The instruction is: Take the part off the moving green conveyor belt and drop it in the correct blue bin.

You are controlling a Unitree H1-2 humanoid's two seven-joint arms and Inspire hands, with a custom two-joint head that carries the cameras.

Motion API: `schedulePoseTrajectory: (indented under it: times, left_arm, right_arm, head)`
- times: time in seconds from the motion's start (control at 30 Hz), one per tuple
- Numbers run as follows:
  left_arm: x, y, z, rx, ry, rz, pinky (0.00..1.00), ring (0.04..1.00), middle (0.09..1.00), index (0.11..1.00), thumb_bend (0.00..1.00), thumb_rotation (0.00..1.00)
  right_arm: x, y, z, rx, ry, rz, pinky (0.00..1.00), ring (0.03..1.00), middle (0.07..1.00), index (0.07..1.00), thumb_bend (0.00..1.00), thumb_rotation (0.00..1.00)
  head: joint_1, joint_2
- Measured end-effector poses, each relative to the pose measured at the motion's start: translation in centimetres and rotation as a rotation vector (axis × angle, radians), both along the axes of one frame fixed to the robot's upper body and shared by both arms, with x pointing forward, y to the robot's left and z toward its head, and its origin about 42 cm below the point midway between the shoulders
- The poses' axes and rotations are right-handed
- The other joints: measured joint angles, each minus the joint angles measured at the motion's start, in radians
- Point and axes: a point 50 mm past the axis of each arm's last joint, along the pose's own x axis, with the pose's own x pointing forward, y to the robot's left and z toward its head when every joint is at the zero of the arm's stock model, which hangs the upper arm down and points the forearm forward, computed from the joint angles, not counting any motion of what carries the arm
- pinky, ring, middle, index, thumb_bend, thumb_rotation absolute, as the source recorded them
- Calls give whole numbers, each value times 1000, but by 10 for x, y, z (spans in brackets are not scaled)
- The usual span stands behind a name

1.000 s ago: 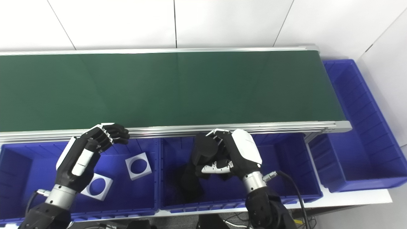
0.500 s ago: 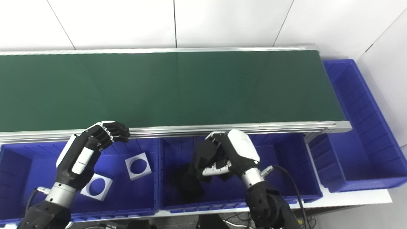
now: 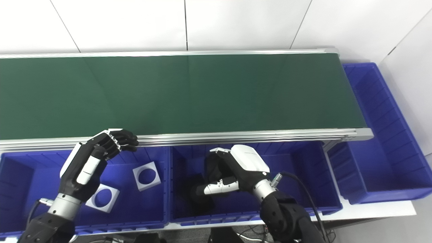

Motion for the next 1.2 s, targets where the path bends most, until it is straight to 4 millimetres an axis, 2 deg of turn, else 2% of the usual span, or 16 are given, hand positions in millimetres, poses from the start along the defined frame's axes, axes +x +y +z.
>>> schedulePoseTrajectory:
  times: [0.33,0.4,0.53,0.63,0.7,0.77,0.9,1.0,1.07,1.2]
  left_arm:
    - [0,0,0,1,0,0,620,655,666,648,755,761]
    - [0,0,0,1,1,0,621,656,670,653,759,763]
    - [0,-1,-1,1,4,-9,614,651,672,656,746,755]
    - [-1,-2,-2,-2,3,-17,611,650,672,656,737,747]
    - [-2,-2,-4,-2,5,-18,605,645,670,656,733,746]
    - [-4,-1,-9,-3,11,-15,604,643,669,657,728,746]
    - [-9,-2,-13,-6,13,-9,618,658,680,662,717,751]
    - [-12,-1,-14,-7,7,-5,624,665,685,663,707,748]
    - [-13,-2,-16,-6,12,-1,625,670,690,666,710,747]
    - [-17,-3,-20,-3,17,10,624,678,704,676,721,741]
  right_arm:
    - [-1,0,3,24,-3,-16,706,777,805,831,830,829]
    - [-2,0,5,72,-4,-34,703,770,808,830,840,867]
    - [-6,7,10,230,-11,-62,667,749,787,822,839,862]
    - [-9,16,13,372,-21,-50,662,741,772,812,812,796]
    - [-12,21,15,462,-40,-52,651,729,765,804,798,749]
    - [-14,28,17,560,-63,-64,644,723,769,808,798,747]
    - [-15,38,21,692,-89,-81,636,715,769,811,775,667]
    - [-15,38,20,720,-100,-80,642,721,775,820,776,652]
    - [-15,37,17,718,-97,-86,650,728,780,828,781,651]
    - [-17,35,7,714,-64,-99,659,742,794,843,794,634]
  head:
    - [15,-12]
    - [29,-17]
    - [54,-31]
    - [69,-40]
    - [100,-60]
    - [100,-60]
    - [144,-87]
    - [153,-94]
    - [184,-118]
    - [212,-141]
